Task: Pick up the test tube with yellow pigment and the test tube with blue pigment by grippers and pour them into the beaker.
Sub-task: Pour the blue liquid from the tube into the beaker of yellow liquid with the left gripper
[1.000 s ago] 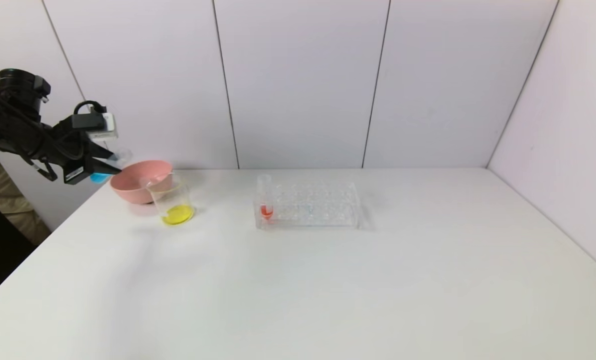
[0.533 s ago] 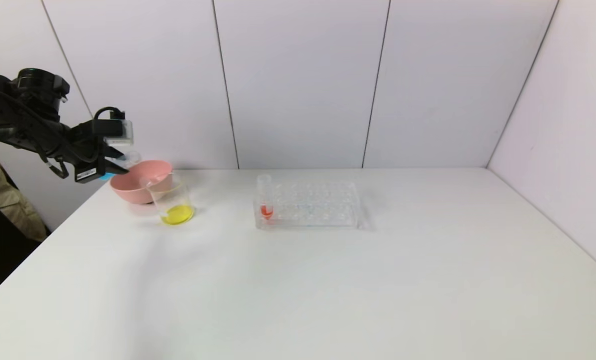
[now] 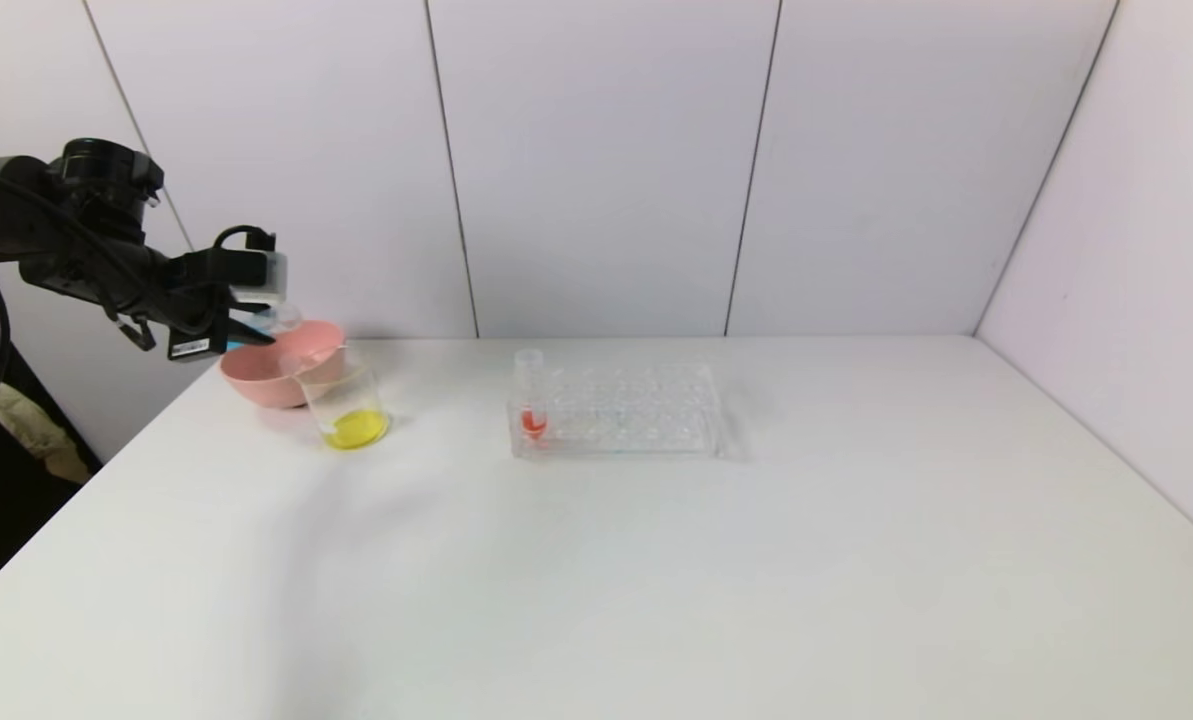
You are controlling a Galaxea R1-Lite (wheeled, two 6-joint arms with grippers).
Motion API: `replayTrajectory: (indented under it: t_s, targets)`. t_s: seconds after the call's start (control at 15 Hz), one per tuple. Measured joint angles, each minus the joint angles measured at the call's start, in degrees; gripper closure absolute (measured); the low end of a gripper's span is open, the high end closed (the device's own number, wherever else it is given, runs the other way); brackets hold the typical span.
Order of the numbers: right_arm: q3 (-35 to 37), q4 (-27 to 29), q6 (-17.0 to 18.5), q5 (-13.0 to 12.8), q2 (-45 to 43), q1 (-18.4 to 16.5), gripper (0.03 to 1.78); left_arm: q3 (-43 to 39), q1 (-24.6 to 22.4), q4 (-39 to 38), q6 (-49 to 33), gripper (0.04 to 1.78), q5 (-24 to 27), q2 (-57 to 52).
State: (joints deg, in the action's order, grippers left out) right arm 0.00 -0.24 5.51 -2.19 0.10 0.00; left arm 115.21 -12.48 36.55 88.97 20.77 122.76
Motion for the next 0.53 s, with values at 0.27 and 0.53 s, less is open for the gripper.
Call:
replayTrajectory:
  t_s: [0.27,0.53]
  targets:
    - [0.0,0.0,0.0,0.0,0.0,0.0,0.10,0.0,0.1,0.2,3.5,1.38,-0.2,0.1]
    - [0.0,0.0,0.0,0.0,0.0,0.0,0.10,0.0,0.4,0.7,4.2,1.38,-0.1,0.0]
